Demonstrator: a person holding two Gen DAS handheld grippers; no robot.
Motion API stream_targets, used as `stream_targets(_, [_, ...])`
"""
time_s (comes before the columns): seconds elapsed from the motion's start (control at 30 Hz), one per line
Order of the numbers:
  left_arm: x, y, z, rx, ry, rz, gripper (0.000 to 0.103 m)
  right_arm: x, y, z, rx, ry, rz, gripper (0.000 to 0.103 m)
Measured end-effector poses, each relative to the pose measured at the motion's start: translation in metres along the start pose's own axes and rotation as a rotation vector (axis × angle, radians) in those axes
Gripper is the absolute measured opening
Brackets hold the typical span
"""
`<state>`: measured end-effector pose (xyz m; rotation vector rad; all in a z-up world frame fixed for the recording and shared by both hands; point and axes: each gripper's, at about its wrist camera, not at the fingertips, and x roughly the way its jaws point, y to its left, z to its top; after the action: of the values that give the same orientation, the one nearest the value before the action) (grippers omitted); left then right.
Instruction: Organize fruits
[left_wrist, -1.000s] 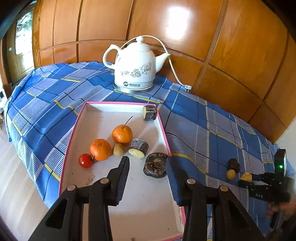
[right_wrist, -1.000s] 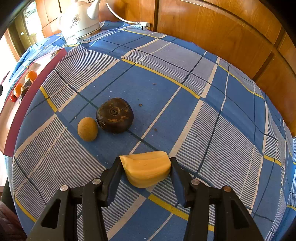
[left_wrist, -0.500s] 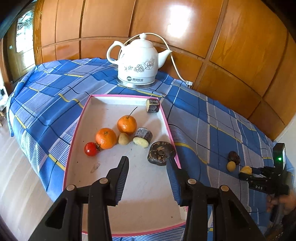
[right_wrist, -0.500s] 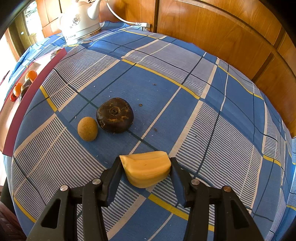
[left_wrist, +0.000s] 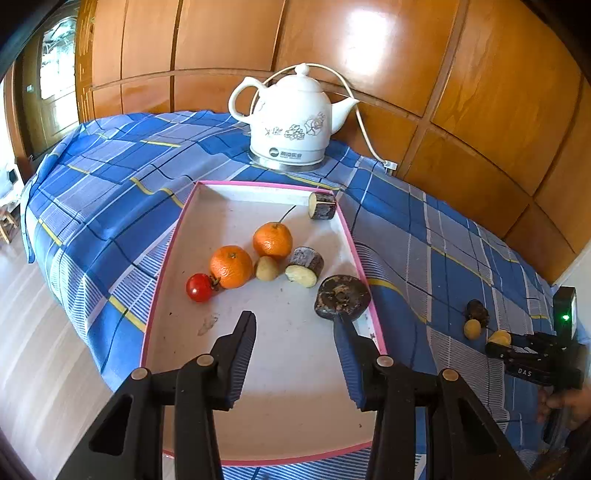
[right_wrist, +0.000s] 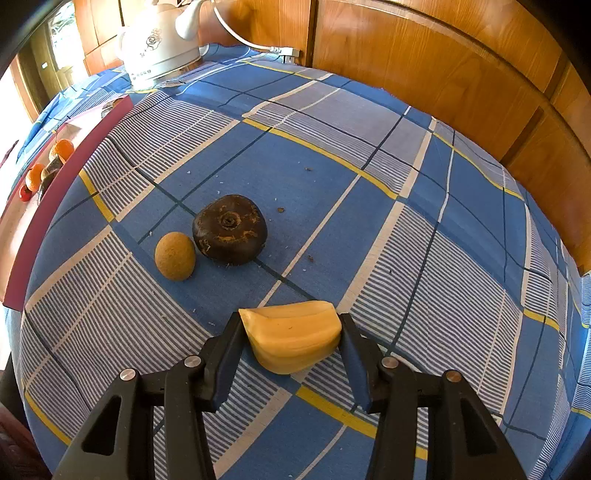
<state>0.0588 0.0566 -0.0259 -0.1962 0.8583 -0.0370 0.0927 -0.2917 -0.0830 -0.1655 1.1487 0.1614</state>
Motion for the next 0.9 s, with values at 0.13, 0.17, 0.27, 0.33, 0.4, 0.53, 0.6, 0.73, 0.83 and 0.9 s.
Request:
stream_targets(0.13, [-0.001,0.005,-0.002,-0.005,-0.002,0.008,0.045,0.000,0.001,-0.001,0.003,-0.003,-0.001,0.051])
stream_targets(0.17, [-0.001,0.006,-0.002,-0.004,-0.002,0.011,0.045,0.000,0.001,-0.001,0.004,-0.003,-0.002,0.051])
stream_targets(0.27, [-0.003,0.010,-0.003,-0.006,-0.010,0.016,0.045,-0.001,0.001,0.000,0.009,0.005,-0.006,0.050])
stream_targets(0.33, [-0.005,0.012,-0.003,-0.007,-0.016,0.022,0.045,-0.002,0.002,0.002,0.011,0.017,-0.014,0.050])
stream_targets(0.4, [-0.007,0.015,-0.003,-0.009,-0.021,0.024,0.045,-0.004,0.004,0.002,0.014,0.027,-0.026,0.050])
stream_targets(0.53, [-0.008,0.019,-0.004,-0.010,-0.029,0.031,0.045,-0.008,0.010,0.001,0.011,0.043,-0.022,0.050])
stream_targets(0.6, [-0.009,0.021,-0.004,-0.013,-0.030,0.032,0.045,-0.014,0.016,0.001,0.008,0.030,-0.017,0.050])
stream_targets(0.73, [-0.009,0.025,-0.005,-0.022,-0.029,0.033,0.045,-0.029,0.025,0.001,0.014,-0.011,0.021,0.050])
stream_targets(0.83, [-0.009,0.026,-0.006,-0.028,-0.031,0.031,0.045,-0.040,0.040,0.003,-0.003,-0.039,0.072,0.050])
stream_targets(0.9, [-0.009,0.027,-0.006,-0.029,-0.032,0.031,0.045,-0.045,0.053,0.004,-0.025,-0.055,0.100,0.050])
